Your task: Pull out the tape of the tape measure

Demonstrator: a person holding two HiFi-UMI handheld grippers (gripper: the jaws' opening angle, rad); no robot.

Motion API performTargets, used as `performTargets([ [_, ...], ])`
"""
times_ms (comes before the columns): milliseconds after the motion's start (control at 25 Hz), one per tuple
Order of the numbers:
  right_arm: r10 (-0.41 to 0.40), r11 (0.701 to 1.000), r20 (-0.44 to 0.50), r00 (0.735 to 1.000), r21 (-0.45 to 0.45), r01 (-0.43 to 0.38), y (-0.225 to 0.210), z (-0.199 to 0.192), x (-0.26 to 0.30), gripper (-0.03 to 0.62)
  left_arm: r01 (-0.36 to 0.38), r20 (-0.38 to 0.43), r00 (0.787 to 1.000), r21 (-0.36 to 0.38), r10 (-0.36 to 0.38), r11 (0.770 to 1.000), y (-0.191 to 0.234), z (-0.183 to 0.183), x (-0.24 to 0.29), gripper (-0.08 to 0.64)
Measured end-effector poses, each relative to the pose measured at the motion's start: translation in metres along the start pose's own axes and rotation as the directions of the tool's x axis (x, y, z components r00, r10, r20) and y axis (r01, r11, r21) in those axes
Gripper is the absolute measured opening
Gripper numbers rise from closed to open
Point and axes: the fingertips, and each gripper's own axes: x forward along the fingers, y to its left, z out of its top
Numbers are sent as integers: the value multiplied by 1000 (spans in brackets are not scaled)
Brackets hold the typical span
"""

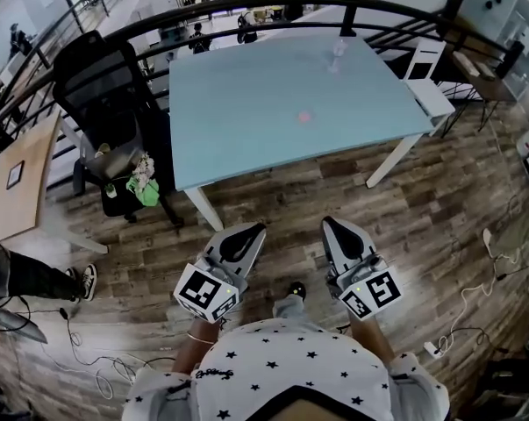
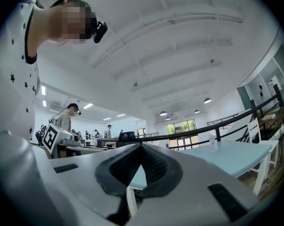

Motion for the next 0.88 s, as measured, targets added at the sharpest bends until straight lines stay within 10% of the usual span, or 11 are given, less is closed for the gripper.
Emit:
performTargets([
  [880,35,999,24,999,23,-36,-109,5,-21,-12,-13,-23,1000,43,14,999,-29,4,116,32],
])
